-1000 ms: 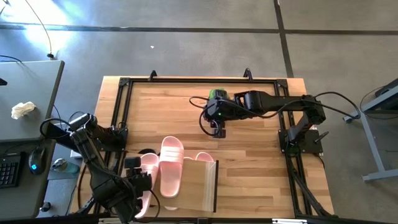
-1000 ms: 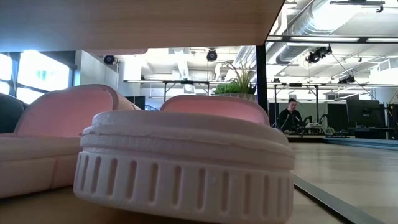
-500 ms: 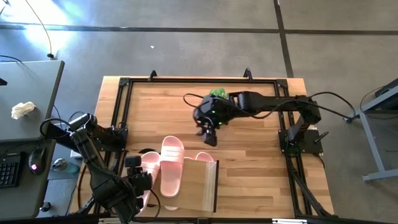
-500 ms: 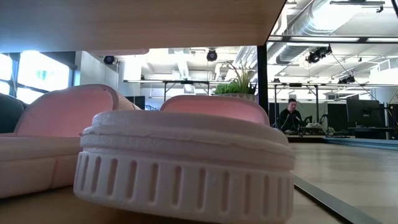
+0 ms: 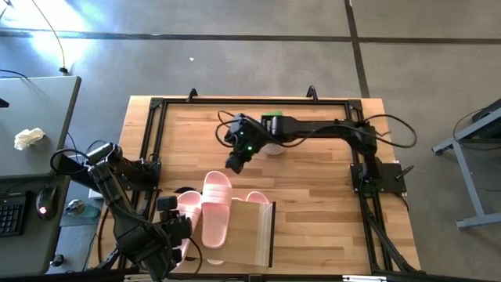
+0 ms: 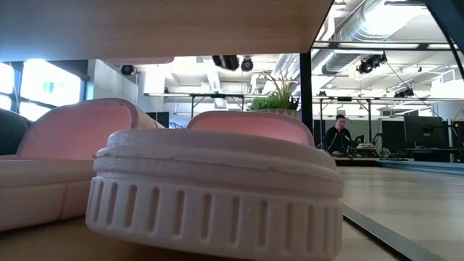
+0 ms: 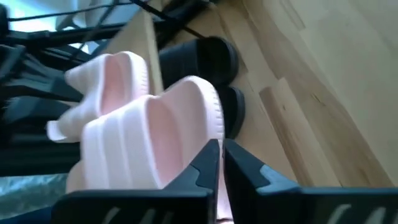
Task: Pick and place slides into the shelf
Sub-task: Adjust the pink slides on the shelf
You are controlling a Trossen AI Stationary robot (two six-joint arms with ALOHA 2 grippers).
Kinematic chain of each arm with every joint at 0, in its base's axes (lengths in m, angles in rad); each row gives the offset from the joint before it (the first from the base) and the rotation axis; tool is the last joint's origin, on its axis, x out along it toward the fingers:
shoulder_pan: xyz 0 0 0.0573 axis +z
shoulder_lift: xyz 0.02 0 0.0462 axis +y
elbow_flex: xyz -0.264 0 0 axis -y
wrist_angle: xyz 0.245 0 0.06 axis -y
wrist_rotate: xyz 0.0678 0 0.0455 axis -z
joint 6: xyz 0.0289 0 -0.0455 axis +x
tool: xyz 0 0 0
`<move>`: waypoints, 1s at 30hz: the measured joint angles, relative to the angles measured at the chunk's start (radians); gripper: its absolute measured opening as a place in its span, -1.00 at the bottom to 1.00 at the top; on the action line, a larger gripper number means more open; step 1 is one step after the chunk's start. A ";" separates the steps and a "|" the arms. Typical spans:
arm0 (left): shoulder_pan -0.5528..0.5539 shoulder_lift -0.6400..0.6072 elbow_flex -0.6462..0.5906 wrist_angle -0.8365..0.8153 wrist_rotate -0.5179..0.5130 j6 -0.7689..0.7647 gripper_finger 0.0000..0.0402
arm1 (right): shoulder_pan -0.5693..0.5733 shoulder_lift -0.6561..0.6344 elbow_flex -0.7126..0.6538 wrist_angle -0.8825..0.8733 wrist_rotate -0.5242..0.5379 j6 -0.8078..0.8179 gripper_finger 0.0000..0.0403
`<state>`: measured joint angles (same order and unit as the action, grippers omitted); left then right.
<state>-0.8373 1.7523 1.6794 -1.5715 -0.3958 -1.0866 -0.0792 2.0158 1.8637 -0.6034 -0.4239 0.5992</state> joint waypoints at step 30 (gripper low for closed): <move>0.055 -0.002 0.000 -0.003 -0.035 0.069 -0.26 | 0.107 0.066 0.000 0.009 0.016 0.055 -1.00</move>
<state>-0.7820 1.7508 1.6798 -1.5744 -0.4311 -1.0180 0.0280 2.0819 1.8633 -0.5943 -0.4084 0.6544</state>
